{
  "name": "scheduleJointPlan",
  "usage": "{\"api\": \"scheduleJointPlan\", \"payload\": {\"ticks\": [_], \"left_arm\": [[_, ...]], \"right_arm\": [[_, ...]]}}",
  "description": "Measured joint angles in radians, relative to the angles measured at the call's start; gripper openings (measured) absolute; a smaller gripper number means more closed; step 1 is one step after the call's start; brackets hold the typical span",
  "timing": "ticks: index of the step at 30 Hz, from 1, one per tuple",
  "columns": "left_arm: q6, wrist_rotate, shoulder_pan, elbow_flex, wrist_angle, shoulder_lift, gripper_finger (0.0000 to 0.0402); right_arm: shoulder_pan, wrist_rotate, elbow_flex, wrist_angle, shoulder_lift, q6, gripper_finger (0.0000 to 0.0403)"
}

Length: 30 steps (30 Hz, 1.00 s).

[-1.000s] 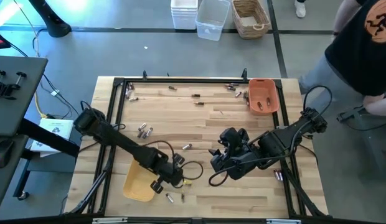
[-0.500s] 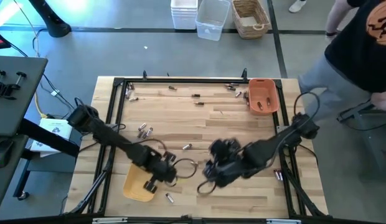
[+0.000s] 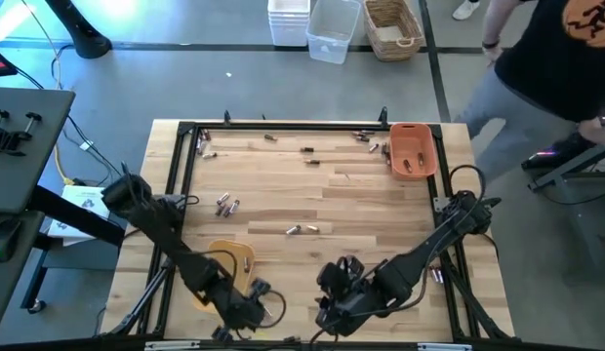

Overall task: Sort batteries
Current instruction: Put the black battery into the orange bin

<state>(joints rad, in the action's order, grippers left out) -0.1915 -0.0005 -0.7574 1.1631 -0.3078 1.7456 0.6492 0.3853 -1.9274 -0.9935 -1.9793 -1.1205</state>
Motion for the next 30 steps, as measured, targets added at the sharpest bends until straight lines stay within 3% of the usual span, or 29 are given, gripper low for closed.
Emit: {"api": "scheduleJointPlan", "payload": {"ticks": [5,6,10,14,20,24,30], "left_arm": [[0.053,0.020,0.025,0.081,0.118,0.118,0.0005],[0.076,0.021,0.031,0.110,0.132,0.142,0.0008],[0.200,0.030,0.058,0.240,0.124,0.240,0.0039],[0.262,0.118,0.078,0.341,0.089,0.332,0.0080],[0.326,0.125,0.096,0.375,0.019,0.393,0.0107],[0.343,0.103,0.127,0.369,0.017,0.385,0.0090],[0.374,0.153,0.130,0.369,0.036,0.405,0.0008]], "right_arm": [[0.012,0.029,-0.001,-0.002,0.007,-0.053,0.0029],[0.014,0.028,-0.005,-0.008,0.012,-0.052,0.0016],[0.025,0.025,-0.039,-0.046,0.044,-0.076,0.0006],[0.033,0.025,-0.066,-0.074,0.050,-0.076,0.0005],[0.043,0.032,-0.076,-0.062,0.050,-0.078,0.0001],[0.050,0.040,-0.074,-0.063,0.050,-0.084,0.0000],[0.054,0.043,-0.074,-0.064,0.050,-0.085,0.0000]]}}
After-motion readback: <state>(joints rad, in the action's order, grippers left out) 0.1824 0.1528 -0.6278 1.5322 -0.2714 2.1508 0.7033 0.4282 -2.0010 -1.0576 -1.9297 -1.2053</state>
